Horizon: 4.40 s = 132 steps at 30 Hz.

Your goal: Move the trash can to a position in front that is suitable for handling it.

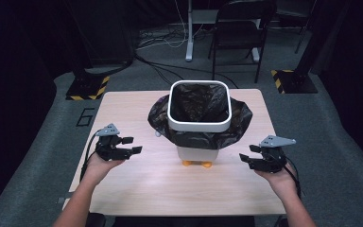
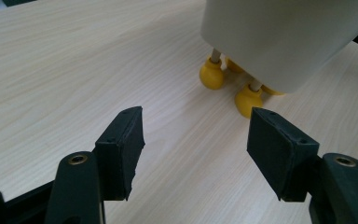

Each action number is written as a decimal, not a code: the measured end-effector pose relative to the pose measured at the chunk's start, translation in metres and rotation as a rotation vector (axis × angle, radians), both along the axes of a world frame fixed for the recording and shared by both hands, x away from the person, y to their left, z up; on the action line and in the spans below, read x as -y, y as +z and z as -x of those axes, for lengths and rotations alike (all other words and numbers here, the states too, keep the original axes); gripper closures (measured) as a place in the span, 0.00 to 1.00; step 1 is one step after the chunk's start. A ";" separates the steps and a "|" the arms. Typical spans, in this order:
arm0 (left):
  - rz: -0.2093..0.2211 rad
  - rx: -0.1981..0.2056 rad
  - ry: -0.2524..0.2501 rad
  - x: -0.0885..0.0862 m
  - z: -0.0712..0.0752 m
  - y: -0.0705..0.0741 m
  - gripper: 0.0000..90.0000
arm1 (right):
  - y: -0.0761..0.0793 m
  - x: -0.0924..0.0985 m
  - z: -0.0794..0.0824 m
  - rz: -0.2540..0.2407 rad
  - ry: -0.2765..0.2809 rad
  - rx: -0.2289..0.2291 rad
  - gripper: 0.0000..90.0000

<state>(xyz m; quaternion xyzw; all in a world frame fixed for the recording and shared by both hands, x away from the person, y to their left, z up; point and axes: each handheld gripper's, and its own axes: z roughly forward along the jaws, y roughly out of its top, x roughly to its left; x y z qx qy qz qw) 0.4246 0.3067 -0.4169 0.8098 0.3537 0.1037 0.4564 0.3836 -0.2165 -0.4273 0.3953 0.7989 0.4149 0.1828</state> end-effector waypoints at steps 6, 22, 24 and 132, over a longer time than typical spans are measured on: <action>0.012 0.019 -0.018 0.004 0.001 0.010 0.40 | 0.010 -0.003 0.000 -0.011 0.017 0.006 0.48; 0.025 0.035 -0.059 0.022 -0.002 0.027 0.43 | 0.030 -0.008 -0.002 -0.027 0.043 0.040 0.47; 0.026 0.040 -0.066 0.026 -0.003 0.030 0.43 | 0.034 -0.008 -0.002 -0.030 0.046 0.043 0.47; 0.039 0.131 -0.165 0.087 -0.032 0.062 0.66 | 0.068 -0.060 -0.042 -0.079 0.099 0.128 0.68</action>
